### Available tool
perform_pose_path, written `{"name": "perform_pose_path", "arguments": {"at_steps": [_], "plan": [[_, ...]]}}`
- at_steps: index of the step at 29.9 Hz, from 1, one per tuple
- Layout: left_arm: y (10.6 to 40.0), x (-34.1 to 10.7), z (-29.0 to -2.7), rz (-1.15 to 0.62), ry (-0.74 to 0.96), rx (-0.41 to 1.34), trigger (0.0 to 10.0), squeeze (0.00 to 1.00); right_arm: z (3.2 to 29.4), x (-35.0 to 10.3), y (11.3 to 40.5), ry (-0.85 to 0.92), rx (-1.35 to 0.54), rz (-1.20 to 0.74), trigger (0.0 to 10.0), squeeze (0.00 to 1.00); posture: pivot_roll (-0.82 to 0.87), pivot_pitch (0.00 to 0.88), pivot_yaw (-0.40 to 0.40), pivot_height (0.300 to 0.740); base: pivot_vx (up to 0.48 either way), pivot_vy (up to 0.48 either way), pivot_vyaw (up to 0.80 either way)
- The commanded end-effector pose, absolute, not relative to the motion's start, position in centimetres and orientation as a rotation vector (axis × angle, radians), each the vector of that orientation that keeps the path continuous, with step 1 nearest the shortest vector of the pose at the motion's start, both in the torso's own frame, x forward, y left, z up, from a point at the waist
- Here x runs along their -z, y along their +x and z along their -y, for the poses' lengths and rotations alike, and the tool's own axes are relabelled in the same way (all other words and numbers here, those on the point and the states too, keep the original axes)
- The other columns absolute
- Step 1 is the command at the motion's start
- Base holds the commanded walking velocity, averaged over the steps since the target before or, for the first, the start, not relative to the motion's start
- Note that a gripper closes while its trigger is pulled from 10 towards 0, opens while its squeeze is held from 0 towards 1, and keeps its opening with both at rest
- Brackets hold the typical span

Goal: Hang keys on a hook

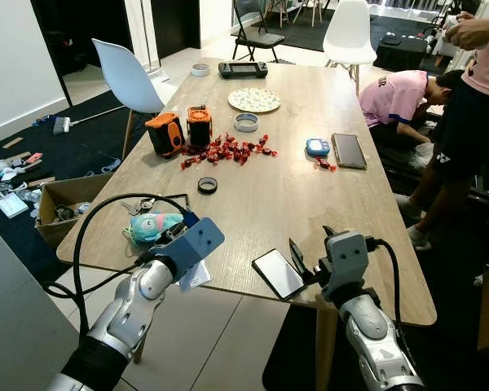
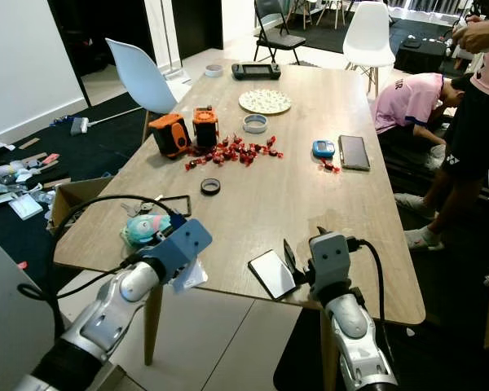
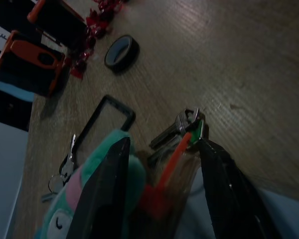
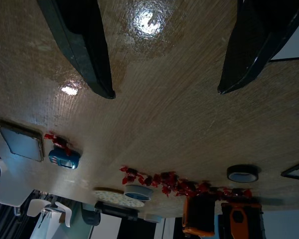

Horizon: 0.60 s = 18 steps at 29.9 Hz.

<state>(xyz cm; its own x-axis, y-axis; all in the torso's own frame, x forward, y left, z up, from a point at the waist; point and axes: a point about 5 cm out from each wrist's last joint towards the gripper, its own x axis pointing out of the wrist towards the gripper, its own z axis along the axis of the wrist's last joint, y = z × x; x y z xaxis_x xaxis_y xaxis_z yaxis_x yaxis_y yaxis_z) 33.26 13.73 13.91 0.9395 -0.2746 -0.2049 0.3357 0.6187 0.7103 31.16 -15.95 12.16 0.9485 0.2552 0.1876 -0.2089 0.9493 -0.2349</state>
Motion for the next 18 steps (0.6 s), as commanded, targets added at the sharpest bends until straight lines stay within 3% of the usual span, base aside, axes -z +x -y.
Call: {"name": "perform_pose_path", "arguments": {"at_steps": [1,3,4,14,15,16,17,18], "plan": [[33.2,-13.3,-14.5,-0.097,0.878,0.340,2.4,0.00,16.2,-11.7,31.1,-0.197,-0.225,0.195,10.0,0.00,0.10,0.160,-0.017,0.740,0.000,0.000,0.00],[33.2,-13.3,-14.5,-0.097,0.882,0.343,2.4,0.00,16.3,-11.8,31.1,-0.197,-0.223,0.195,10.0,0.00,0.10,0.160,-0.017,0.740,0.000,0.000,0.00],[33.1,-13.2,-14.6,-0.098,0.884,0.344,0.0,0.00,16.3,-11.8,31.1,-0.197,-0.221,0.195,10.0,0.00,0.10,0.160,-0.017,0.740,0.000,0.000,0.00],[32.8,-13.4,-15.0,-0.097,0.868,0.341,0.0,0.00,16.4,-11.8,31.1,-0.194,-0.218,0.195,10.0,0.00,0.10,0.158,-0.016,0.740,0.000,0.000,0.00],[32.7,-13.7,-15.0,-0.094,0.828,0.342,3.0,0.00,16.3,-11.8,31.2,-0.194,-0.220,0.195,10.0,0.00,0.10,0.155,-0.018,0.740,0.000,0.000,0.00],[32.7,-13.9,-14.9,-0.091,0.800,0.344,3.0,0.00,16.3,-11.8,31.2,-0.194,-0.221,0.195,10.0,0.00,0.10,0.155,-0.018,0.740,0.000,0.000,0.00],[32.5,-14.2,-14.8,-0.094,0.741,0.351,10.0,0.00,16.3,-11.8,31.3,-0.194,-0.222,0.195,10.0,0.00,0.10,0.155,-0.018,0.740,0.000,0.000,0.00],[32.3,-14.6,-14.5,-0.092,0.667,0.375,10.0,0.00,16.3,-11.8,31.3,-0.194,-0.223,0.196,10.0,0.00,0.10,0.152,-0.021,0.740,0.000,0.000,0.00]]}}
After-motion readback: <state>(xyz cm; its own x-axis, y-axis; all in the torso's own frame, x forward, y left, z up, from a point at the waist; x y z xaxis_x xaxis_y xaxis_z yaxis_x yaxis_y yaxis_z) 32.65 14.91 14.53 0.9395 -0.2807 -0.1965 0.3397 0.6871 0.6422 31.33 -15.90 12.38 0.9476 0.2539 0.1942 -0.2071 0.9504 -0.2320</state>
